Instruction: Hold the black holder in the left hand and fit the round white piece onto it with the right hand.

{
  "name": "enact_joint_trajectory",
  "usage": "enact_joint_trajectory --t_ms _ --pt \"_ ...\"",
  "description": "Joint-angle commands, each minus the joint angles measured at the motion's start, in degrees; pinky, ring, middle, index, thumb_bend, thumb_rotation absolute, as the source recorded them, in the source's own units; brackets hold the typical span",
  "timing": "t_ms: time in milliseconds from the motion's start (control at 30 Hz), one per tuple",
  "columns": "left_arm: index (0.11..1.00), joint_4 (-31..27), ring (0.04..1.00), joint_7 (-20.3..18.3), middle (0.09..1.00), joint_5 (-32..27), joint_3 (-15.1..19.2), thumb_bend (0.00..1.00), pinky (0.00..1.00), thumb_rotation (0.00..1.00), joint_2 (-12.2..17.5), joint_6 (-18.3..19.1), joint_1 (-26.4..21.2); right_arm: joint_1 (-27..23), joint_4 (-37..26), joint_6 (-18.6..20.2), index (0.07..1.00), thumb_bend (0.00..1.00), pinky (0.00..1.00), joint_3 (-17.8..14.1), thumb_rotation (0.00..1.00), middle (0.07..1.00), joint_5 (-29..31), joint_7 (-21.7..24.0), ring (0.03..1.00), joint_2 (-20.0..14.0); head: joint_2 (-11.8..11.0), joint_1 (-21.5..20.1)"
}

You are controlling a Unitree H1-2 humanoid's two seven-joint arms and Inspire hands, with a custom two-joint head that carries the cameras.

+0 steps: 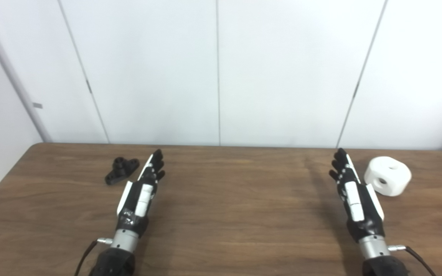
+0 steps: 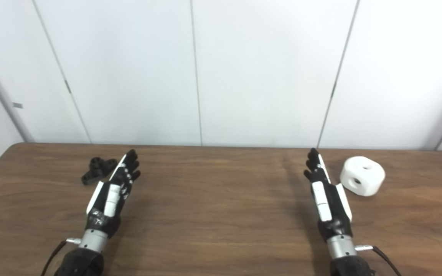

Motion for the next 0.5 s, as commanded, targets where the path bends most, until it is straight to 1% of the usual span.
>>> enact_joint_trajectory --t_ms 0,133,200,300,467 --pt "1.000 3.06 1.000 0.18 1.000 -0.13 0.18 0.81 0.97 0.90 0.55 -0.87 2.33 3.73 3.01 -0.83 1.000 0.40 0.96 1.08 1.00 0.998 -0.12 -0.44 0.989 2.23 0.13 -0.34" --pt "0.995 2.71 1.000 0.31 1.000 0.08 0.22 0.79 0.96 0.92 0.76 -0.75 2.47 3.75 2.61 0.23 1.000 0.40 0.97 1.01 1.00 1.000 0.35 -0.36 0.994 2.63 0.18 0.36" --pt "0.995 3.03 1.000 0.28 1.000 0.16 0.16 0.79 0.96 0.93 0.74 -1.10 2.31 3.66 2.96 -0.27 1.000 0.39 0.97 0.94 1.00 1.000 0.27 -0.39 0.995 2.55 0.22 0.60" --pt "0.993 3.12 1.000 0.34 1.000 0.15 0.16 0.81 0.97 0.92 0.64 -0.93 2.27 3.67 2.98 -0.28 1.000 0.40 0.96 0.93 1.00 1.000 0.23 -0.32 0.991 2.41 0.26 0.93" --pt "0.996 2.78 1.000 0.44 1.000 0.16 0.08 0.82 0.97 0.91 0.33 -0.57 2.40 3.60 3.20 -0.61 1.000 0.41 0.95 0.97 1.00 0.997 -0.30 -0.38 0.985 2.00 0.22 2.23"
